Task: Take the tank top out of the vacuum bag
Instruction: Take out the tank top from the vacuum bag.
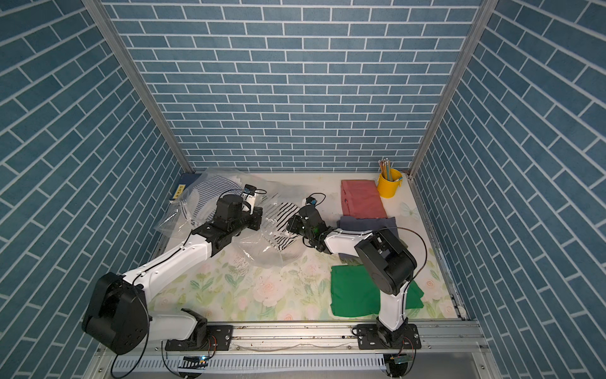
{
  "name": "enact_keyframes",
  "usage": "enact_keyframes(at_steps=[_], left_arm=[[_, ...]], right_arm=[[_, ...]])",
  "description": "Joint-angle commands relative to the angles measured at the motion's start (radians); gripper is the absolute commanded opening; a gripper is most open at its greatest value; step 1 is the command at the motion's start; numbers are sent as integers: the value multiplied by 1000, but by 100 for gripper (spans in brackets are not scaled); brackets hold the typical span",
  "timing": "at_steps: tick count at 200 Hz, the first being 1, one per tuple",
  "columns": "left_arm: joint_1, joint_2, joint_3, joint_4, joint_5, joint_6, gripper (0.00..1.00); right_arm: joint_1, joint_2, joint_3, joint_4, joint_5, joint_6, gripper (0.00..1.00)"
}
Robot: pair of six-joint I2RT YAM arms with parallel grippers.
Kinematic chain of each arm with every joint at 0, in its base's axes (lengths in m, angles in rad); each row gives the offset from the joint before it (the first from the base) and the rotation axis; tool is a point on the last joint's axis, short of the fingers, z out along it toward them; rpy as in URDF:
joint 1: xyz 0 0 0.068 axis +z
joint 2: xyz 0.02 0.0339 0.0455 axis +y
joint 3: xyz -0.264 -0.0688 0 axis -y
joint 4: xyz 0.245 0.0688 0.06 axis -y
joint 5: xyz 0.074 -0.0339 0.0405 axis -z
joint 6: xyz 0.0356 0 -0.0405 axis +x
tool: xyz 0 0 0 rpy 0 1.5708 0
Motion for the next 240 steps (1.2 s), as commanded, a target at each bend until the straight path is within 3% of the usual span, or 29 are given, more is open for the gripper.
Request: enact_keyframes(at_steps=[1,61,126,138,159,179,217,240], left_arm=[[-1,0,-9,12,-11,8,0],[-2,1,-8,13,-9,6,0],[-1,3,-9,12,-12,9,0],[-1,1,-9,10,-12,8,0],[-2,2,-11,10,-12,8,0],[-1,1,-11,11,-11,9,0],[-2,2,-9,11,-7,6,0],[-1,1,-9,13,-3,5,0]], right_arm=[[9,-20,15,-66,27,-62,0],[-9,-86,-79,-58,91,-9,0],[-11,-27,-41,10,10,-1,2],[-11,-25,-38,17,3,-2,10],[-11,-49,-58,-6,59,18,44],[-15,-96,-133,9,118,84,65],[-15,-168,-312,171,144,226,67],[-15,-155,-361,293,99,282,66]])
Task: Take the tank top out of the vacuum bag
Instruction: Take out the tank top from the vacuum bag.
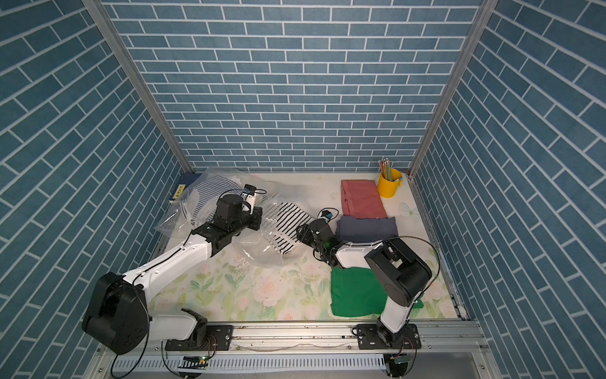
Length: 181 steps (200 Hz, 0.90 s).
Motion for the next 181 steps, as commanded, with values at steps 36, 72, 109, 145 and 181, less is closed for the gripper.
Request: enact_keyframes(at_steps=[36,72,109,145,181], left_arm=[[-2,-2,-11,11,-1,5,0],[-2,-5,-11,12,-3,5,0],[-2,-5,-12,11,-3,6,0],[-2,-4,-12,12,-4,5,0],[-2,-1,-10,13,0,5,0]], right_arm=[[16,65,-1,245,-73,147,65],[29,103,-22,265,-53,207,66],[31,101,-65,293,-21,258,68],[42,75,-113,296,16,275,69],[41,97,-112,318,-2,278,64]])
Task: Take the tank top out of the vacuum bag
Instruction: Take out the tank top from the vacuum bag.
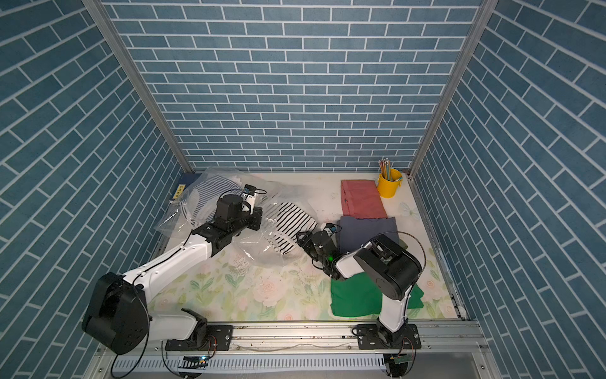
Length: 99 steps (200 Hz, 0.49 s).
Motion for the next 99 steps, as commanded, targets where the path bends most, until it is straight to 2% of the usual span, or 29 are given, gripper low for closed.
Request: enact_keyframes(at_steps=[1,29,70,99], left_arm=[[-2,-1,-9,14,0,5,0],[-1,-5,-11,11,-3,5,0],[-2,-10,-11,9,-13,10,0],[-2,-9,-11,11,-12,10,0]], right_arm=[[4,9,7,30,7,22,64],[-3,57,61,43,-41,14,60],[-22,84,93,63,-61,11,59],[-31,77,151,66,-107,-49,57]])
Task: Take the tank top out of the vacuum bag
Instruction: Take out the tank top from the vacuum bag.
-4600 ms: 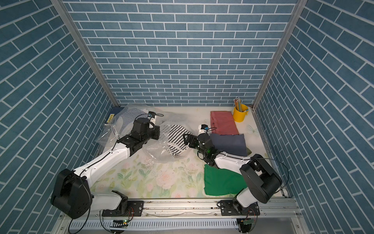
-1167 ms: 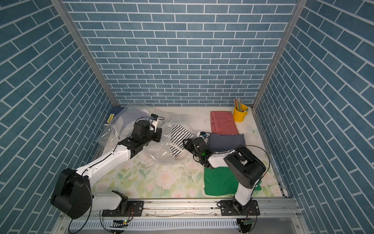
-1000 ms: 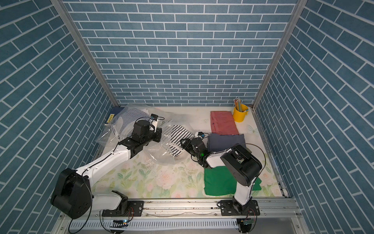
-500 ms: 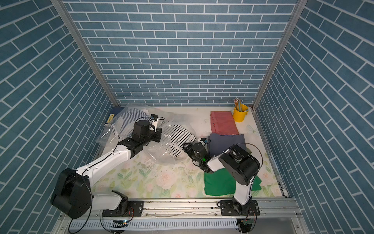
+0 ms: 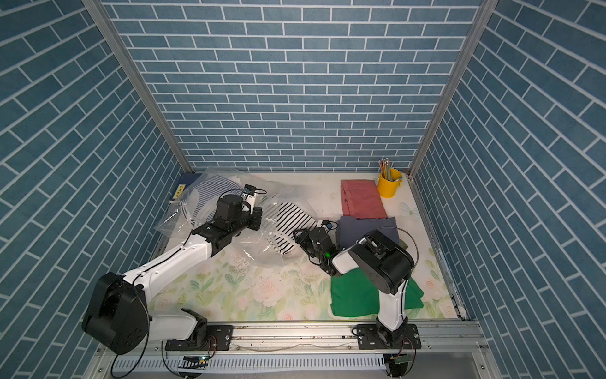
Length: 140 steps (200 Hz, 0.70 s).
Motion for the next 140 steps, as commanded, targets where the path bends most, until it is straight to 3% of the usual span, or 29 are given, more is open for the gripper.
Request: enact_keyframes(at_steps=[1,25,64,100,140], left_arm=[[-2,-10,-11,11,-8,10,0],[-2,-7,-11,9,-7,9,0],[-2,-10,-12,10,-9,9,0],[-1,-5,-11,11,-5,10,0],[-2,-5,-11,10,-8,10,0]], right_arm=[[-8,6,68,33,-45,-55,57],[-10,5,117,47,-117,-98,54],[-10,-66,54,-5,-57,-83,49],[8,-106,-37,-13,22,-30,51],[28,-62,-69,29,26,22,56]])
